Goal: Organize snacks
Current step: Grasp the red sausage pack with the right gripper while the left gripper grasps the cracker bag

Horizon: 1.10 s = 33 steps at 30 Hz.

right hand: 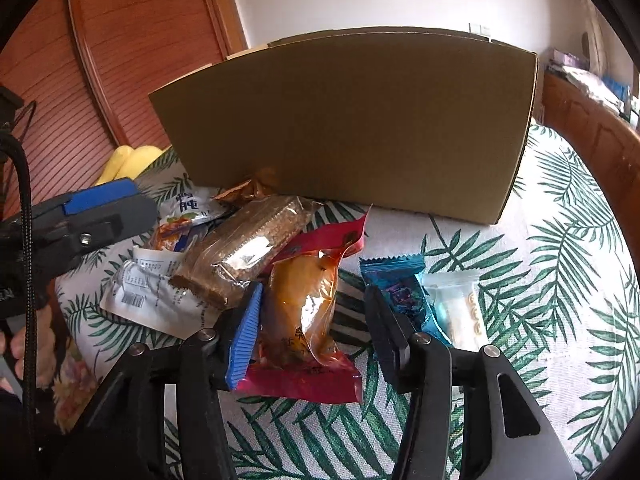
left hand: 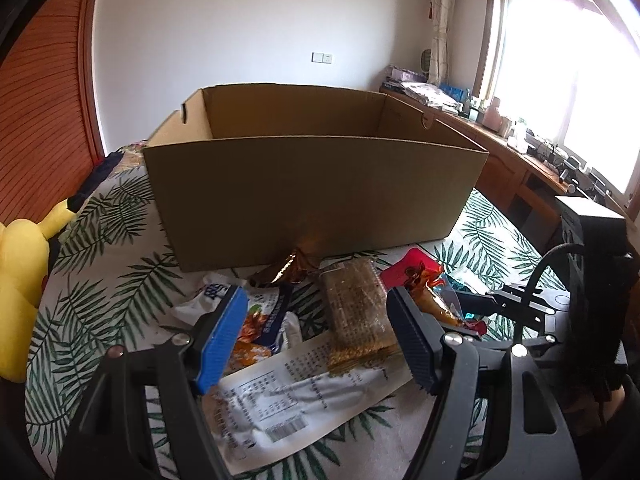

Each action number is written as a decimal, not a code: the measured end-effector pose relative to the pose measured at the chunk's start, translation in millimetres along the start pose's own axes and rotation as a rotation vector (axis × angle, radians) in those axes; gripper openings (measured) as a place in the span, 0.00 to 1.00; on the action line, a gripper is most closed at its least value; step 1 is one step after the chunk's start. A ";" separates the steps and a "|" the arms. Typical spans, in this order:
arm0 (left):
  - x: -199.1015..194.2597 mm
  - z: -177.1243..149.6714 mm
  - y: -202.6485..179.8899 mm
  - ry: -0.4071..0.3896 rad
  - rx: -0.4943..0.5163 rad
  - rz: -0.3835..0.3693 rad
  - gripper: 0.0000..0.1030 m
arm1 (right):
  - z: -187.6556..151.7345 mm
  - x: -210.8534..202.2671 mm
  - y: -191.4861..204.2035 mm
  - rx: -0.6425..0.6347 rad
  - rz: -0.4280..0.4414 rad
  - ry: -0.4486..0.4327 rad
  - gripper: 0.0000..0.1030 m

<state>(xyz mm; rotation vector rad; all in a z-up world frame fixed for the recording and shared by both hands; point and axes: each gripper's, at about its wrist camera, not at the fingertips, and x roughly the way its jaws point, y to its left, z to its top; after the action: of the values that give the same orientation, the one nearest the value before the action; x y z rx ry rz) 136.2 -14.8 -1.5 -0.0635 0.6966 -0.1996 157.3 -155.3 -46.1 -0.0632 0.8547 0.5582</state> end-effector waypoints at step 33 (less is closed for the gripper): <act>61.2 -6.4 -14.2 0.190 0.089 -0.014 0.44 | -11.5 -24.5 4.2 0.001 -0.070 -0.047 0.34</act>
<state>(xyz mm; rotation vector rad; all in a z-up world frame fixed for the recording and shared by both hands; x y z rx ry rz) 175.6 -41.1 -43.2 0.0362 0.8754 -0.2522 134.4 -165.6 -35.1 -0.0785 0.8039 0.4924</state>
